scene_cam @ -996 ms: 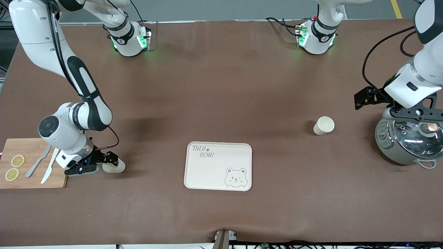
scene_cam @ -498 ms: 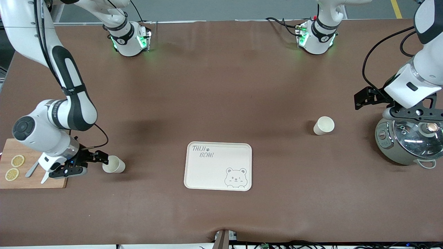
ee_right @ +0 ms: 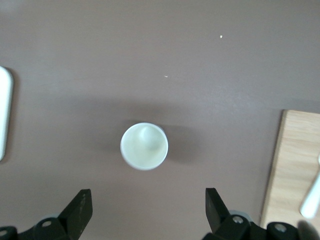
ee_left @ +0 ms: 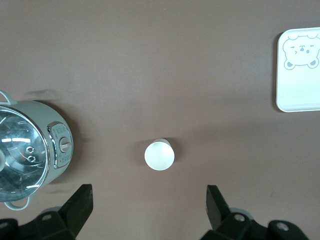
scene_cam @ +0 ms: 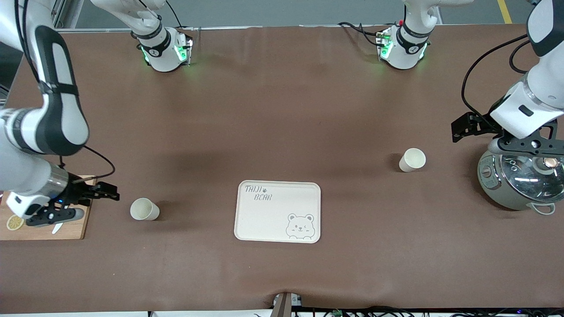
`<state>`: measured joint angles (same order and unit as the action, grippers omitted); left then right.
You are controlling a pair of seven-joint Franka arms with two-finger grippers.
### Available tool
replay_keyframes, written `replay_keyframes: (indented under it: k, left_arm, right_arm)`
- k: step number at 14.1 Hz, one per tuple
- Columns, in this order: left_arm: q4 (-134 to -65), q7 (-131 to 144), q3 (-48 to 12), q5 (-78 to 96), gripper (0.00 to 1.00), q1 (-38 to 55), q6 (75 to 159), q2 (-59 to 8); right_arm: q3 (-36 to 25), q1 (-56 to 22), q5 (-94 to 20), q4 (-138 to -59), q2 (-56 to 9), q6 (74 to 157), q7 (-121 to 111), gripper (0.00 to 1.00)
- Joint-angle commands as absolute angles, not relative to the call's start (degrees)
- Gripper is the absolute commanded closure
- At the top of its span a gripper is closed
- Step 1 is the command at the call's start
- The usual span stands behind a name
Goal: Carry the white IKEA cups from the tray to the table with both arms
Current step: 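Open the right gripper and lift it away from the cup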
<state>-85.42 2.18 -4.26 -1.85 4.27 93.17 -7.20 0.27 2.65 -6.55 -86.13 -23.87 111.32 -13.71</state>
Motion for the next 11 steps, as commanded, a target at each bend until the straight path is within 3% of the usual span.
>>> replay_keyframes:
  k: [1,11]
  left_arm:
    - [-84.2,1.32,-3.87,-2.81,0.0,4.75,93.25,-7.73]
    - [-84.2,1.32,-3.87,-2.81,0.0,4.75,93.87,-7.65]
  right_arm:
    - [0.7,3.25,-6.68,-80.62,-22.68,103.65,-12.22,0.0]
    - [1.14,2.46,-3.96,-74.54,-18.98,96.17,-1.6,0.0]
